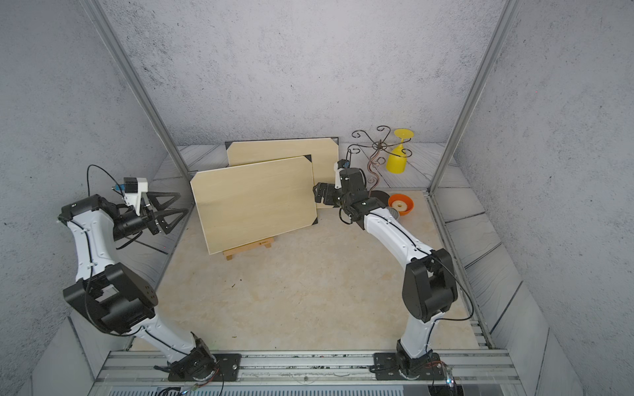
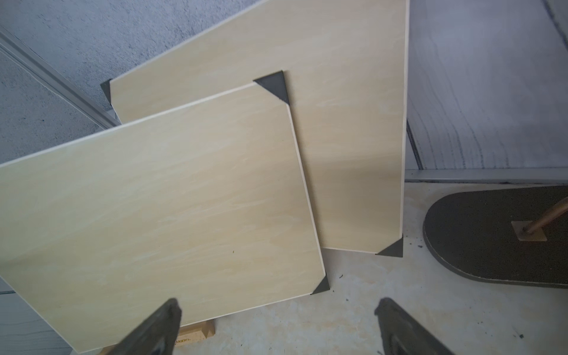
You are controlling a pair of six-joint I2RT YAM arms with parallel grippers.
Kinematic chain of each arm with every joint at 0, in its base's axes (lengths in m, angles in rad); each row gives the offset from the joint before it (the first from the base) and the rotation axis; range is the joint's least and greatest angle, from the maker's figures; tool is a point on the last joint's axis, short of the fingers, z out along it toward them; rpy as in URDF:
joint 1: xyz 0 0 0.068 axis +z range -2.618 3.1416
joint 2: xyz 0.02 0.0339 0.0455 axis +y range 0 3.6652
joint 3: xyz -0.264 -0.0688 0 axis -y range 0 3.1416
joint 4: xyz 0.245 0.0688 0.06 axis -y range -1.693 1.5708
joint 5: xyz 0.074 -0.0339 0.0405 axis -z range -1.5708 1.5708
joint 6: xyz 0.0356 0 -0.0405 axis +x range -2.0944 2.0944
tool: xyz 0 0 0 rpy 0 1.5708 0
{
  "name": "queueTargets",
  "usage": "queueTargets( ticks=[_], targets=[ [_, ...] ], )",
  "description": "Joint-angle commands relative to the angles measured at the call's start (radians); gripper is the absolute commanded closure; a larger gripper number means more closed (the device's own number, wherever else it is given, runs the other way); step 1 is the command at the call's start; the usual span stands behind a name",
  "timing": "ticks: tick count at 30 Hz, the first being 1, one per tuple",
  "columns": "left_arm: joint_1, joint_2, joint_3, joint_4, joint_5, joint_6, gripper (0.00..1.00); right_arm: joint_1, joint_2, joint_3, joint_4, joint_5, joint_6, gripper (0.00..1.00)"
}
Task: Assemble the easel
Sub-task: Adjust the drawing board on the easel.
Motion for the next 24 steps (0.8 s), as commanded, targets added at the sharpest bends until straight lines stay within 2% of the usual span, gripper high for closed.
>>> queueTargets(
  ticks=[1, 3, 6, 8, 11, 13, 14, 15, 16, 17, 18, 19, 20, 23, 24],
  targets=[
    [-0.003, -0.034, 0.037, -0.179, 0.15, -0.176, 0.03, 0.003, 0.028, 0.028, -0.016, -0.04, 0.004, 0.01],
    [-0.001, -0.05, 0.094, -0.179, 0.151, -0.268, 0.03, 0.004, 0.026, 0.033, -0.025, -0.032, -0.011, 0.01],
    [-0.003, -0.106, 0.267, -0.179, 0.147, -0.414, 0.03, 0.007, 0.012, 0.04, -0.033, -0.06, -0.059, 0.01],
    [-0.003, -0.118, 0.432, -0.179, 0.147, -0.479, 0.03, 0.01, 0.002, 0.043, -0.023, -0.116, -0.11, 0.01],
    [-0.005, -0.041, 0.778, -0.177, 0.126, -0.648, 0.03, 0.013, -0.011, 0.054, -0.008, -0.219, -0.148, 0.01],
    [-0.027, -0.076, 0.845, 0.003, 0.092, -0.748, 0.03, 0.018, -0.022, 0.063, -0.004, -0.291, -0.17, 0.01],
    [-0.075, -0.118, 0.836, 0.194, -0.019, -0.927, 0.03, 0.022, -0.027, 0.067, -0.008, -0.332, -0.18, 0.01],
    [-0.165, -0.172, 0.795, 0.45, -0.265, -1.144, 0.03, 0.028, -0.034, 0.068, -0.006, -0.361, -0.191, 0.01],
    [-0.238, -0.241, 0.695, 0.636, -0.453, -1.244, 0.03, 0.034, -0.043, 0.064, -0.004, -0.365, -0.201, 0.01],
    [-0.273, -0.339, 0.518, 0.87, -0.548, -1.329, 0.03, 0.045, -0.052, 0.06, -0.003, -0.355, -0.214, 0.01],
    [-0.273, -0.437, 0.304, 1.232, -0.582, -1.464, 0.03, 0.052, -0.063, 0.057, -0.005, -0.319, -0.22, 0.01],
    [-0.27, -0.497, 0.169, 1.422, -0.645, -1.525, 0.03, 0.055, -0.07, 0.05, -0.003, -0.283, -0.216, 0.01],
    [-0.27, -0.541, 0.096, 1.485, -0.707, -1.548, 0.03, 0.054, -0.076, 0.041, 0.004, -0.25, -0.211, 0.01],
    [-0.271, -0.531, 0.092, 1.288, -0.742, -1.476, 0.03, 0.051, -0.073, 0.029, -0.019, -0.149, -0.2, 0.01],
    [-0.271, -0.529, 0.045, 1.258, -0.762, -1.472, 0.03, 0.045, -0.065, 0.026, -0.021, -0.123, -0.183, 0.01]
  ],
)
